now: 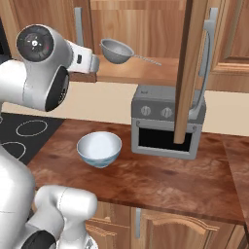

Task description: Open the cabinet and setup a tea strainer by placing it in the bowl upright.

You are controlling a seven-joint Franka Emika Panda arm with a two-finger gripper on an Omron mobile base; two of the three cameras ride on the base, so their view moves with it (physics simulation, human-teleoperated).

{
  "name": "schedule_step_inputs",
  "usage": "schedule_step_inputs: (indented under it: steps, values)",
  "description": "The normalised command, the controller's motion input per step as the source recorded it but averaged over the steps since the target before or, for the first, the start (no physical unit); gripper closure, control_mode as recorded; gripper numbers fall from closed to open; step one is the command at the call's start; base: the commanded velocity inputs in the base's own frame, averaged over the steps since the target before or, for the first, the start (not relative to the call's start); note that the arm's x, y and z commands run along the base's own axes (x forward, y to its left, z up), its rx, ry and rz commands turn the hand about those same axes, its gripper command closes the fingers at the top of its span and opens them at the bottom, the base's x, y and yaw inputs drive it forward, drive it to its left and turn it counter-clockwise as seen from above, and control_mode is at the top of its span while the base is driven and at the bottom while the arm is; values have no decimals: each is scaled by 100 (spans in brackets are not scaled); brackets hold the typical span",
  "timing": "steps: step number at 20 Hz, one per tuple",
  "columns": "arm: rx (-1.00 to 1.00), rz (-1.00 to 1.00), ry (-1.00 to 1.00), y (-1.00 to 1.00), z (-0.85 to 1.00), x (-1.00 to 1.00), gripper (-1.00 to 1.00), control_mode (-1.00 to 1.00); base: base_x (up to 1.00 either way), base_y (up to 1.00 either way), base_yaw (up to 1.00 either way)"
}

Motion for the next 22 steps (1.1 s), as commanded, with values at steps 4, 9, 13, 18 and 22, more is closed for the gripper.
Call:
schedule_step_inputs:
  steps: [4, 9, 13, 18, 22]
  values:
    - [-24, -4, 3, 87, 0, 6, -100, -100, 0, 0, 0]
    - [-7, -13, 0, 19, -9, 24, -100, -100, 0, 0, 0]
    - [-1, -13, 2, -1, -1, 31, -100, -100, 0, 0, 0]
    - [0, -14, 2, -17, -1, 43, -100, -100, 0, 0, 0]
    - [0, 0, 0, -8, 0, 45, -100, -100, 0, 0, 0]
